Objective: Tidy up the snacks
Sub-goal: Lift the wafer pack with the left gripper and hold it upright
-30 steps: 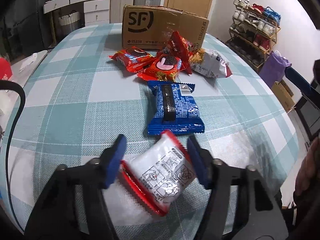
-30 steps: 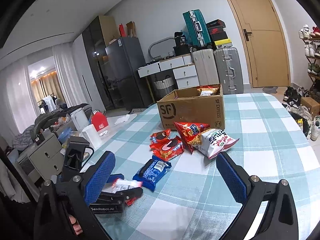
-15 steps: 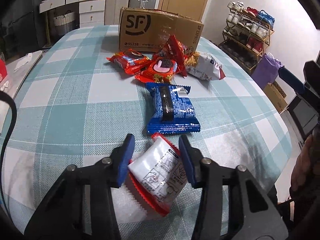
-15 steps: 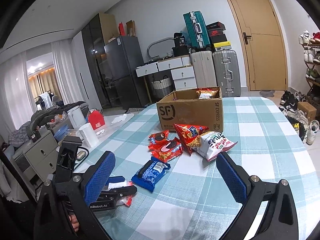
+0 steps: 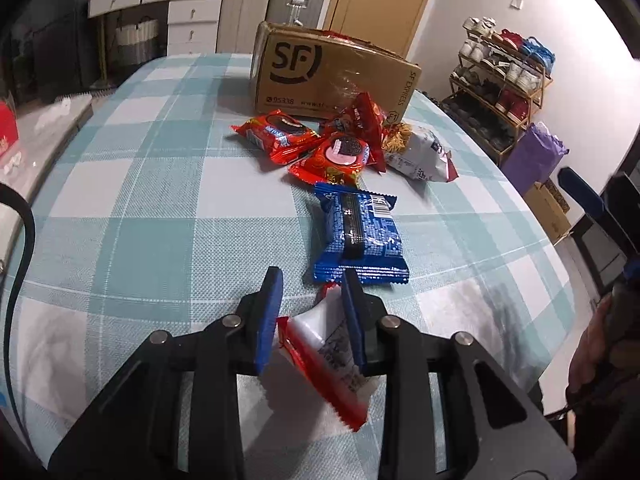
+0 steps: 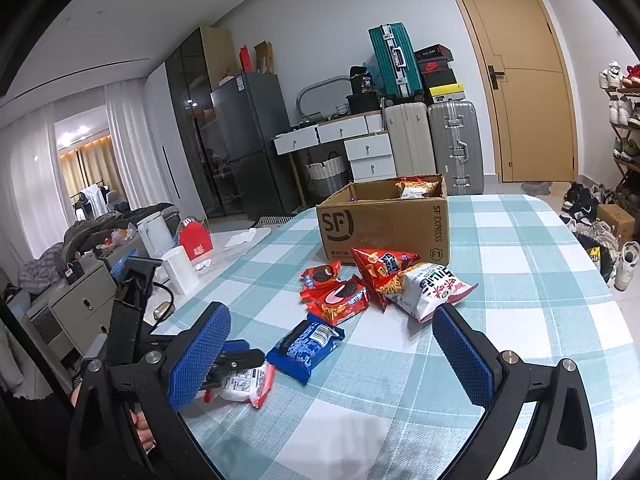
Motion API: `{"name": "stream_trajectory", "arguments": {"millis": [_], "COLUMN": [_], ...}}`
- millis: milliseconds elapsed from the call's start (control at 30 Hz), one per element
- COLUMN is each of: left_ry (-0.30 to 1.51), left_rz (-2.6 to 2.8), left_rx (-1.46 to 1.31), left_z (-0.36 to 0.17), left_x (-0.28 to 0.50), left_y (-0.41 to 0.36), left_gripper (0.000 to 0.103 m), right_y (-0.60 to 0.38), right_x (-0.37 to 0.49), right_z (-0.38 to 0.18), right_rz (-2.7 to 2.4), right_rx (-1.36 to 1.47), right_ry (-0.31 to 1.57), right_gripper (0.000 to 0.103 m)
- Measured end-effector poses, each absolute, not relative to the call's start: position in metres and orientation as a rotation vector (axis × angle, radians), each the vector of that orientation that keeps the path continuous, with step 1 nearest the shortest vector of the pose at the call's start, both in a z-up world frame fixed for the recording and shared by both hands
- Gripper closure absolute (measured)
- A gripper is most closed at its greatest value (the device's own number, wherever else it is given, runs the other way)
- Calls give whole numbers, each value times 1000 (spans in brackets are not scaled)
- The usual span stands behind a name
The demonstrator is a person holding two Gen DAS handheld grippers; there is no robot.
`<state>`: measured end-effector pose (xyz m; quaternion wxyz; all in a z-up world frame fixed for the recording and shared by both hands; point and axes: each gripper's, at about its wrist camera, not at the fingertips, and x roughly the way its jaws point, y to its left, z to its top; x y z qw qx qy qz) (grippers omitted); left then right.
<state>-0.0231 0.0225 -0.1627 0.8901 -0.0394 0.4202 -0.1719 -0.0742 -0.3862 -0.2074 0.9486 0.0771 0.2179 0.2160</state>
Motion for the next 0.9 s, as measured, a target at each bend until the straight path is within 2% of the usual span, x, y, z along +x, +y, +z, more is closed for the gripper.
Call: {"name": "stream_trajectory", "arguments": {"millis": [100,167,233,433,633,900], "left_ry": [883,894,912,957,950,950], "left_rz": [-358,-337,-320,-331,-304,-329], "left_rx": [-78,-81,-80,-79,12,60], "left_z": [-164,-165,-169,-172,-173,-178], "left_x": [-25,-25,-25,-35,-48,-49], "left_y": [23,25,26,25,14,5], "left_gripper": [73,52,45,45,26,25], "right_y": [-387,-388,-388,-388,-387,-385], "right_x": [-74,-73,-73,-72,-73,-77], "right_z": [-208,-209,-208,-209,-209,-207], "right_rz": [443,447,447,450,455,464], "right_rx": [167,174,174,175,183,171], "right_ry": [445,446,444,440,445,436], "right_gripper": [0,0,0,0,0,0]}}
